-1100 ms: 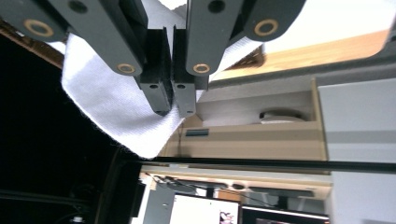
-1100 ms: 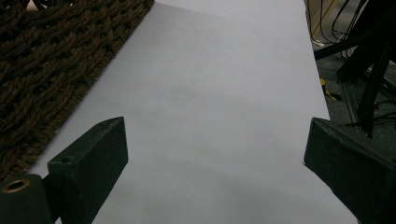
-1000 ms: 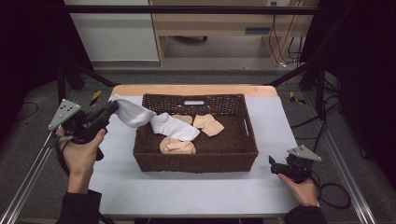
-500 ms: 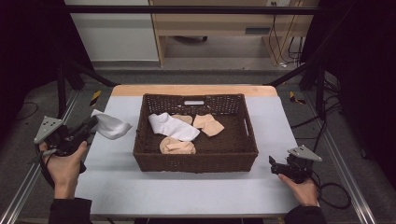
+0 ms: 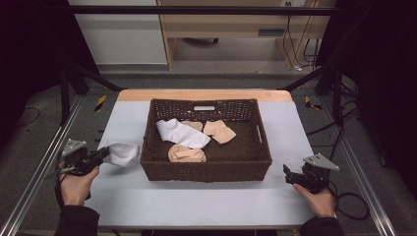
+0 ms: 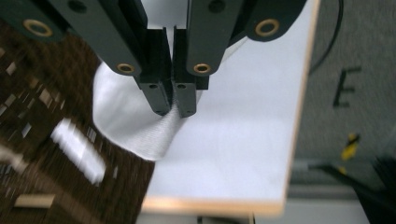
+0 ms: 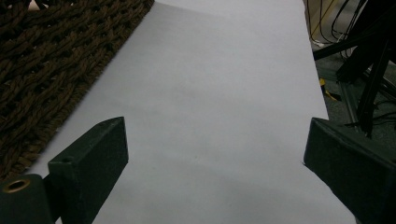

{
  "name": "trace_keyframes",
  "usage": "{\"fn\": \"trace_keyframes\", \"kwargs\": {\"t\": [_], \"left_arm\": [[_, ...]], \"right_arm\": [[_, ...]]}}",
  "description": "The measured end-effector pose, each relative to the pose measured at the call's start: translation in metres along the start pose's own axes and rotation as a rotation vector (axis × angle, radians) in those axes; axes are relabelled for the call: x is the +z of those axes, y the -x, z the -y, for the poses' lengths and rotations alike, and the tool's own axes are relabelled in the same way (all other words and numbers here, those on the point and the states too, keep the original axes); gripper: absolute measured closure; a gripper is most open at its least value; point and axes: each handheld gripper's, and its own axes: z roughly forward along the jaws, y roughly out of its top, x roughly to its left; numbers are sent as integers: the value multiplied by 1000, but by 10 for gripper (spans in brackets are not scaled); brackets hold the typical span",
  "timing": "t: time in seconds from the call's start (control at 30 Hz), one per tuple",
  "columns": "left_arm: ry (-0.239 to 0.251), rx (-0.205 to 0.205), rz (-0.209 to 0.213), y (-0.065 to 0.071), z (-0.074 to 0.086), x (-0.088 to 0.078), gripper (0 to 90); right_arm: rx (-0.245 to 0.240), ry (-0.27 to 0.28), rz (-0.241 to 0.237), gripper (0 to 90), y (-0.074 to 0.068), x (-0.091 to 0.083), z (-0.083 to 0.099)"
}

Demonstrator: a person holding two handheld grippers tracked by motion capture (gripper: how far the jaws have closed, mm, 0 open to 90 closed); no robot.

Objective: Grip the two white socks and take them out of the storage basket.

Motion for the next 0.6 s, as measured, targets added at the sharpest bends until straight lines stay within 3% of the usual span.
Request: {"fn": "trace_keyframes", "kwargs": {"t": [0.17,0.23,0.43,0.6], "left_arm": [[-133,32,30,3,14,21,839],[-141,53,28,4,17,26,772],[-60,59,31,6,10,21,448],[11,83,23,14,-4,9,387]], "right_arm": [[-1,-1,-1,67,0,0,0],[-2,-2,-1,67,0,0,0],[0,-2,-1,67,0,0,0],[2,-2,0,67,1,0,0]]}}
